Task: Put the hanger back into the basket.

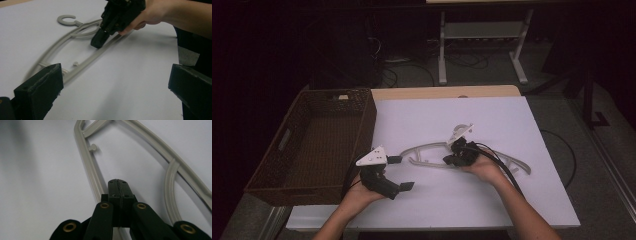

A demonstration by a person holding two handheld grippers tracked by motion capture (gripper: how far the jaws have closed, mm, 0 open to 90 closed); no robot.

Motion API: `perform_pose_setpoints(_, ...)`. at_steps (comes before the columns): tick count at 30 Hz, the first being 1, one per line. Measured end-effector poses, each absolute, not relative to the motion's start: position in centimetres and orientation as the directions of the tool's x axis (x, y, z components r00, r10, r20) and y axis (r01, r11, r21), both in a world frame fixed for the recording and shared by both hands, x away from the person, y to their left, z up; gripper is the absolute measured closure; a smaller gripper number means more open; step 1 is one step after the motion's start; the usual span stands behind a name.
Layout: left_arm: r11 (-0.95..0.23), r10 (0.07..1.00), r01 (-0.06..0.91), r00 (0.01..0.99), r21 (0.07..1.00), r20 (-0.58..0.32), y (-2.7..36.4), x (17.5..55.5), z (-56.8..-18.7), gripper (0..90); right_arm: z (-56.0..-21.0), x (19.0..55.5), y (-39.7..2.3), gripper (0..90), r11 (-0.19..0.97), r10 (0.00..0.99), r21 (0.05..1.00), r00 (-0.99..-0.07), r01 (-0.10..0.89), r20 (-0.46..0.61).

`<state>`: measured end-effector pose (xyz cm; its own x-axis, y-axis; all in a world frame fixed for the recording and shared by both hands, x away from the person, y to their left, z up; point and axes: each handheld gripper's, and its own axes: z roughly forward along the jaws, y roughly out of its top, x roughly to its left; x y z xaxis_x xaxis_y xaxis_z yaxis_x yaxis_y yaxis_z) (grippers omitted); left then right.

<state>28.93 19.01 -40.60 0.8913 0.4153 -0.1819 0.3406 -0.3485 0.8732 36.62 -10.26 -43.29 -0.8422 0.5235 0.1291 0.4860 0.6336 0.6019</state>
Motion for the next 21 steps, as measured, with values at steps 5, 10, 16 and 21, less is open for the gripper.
perform_pose_setpoints(5,-0.346,0.417,0.341,0.890,0.874,-0.182,19.1,28.9,-40.6,0.0,-43.3,35.0,-10.4,89.4,0.666,0.474,0.595,-0.871,0.450,0.128)
perform_pose_setpoints(10,-0.351,0.418,0.341,0.891,0.872,-0.180,19.1,29.0,-40.6,0.0,-43.4,32.8,-10.8,89.4,0.691,0.422,0.591,-0.896,0.416,0.137)
perform_pose_setpoints(16,-0.352,0.420,0.340,0.890,0.872,-0.177,18.9,29.1,-40.6,0.0,-43.4,31.3,-11.3,89.4,0.698,0.401,0.602,-0.908,0.388,0.121)
perform_pose_setpoints(21,-0.355,0.430,0.342,0.886,0.870,-0.173,18.3,30.1,-40.7,0.0,-42.2,30.8,-12.3,79.1,0.618,0.479,0.650,-0.867,0.443,0.136)
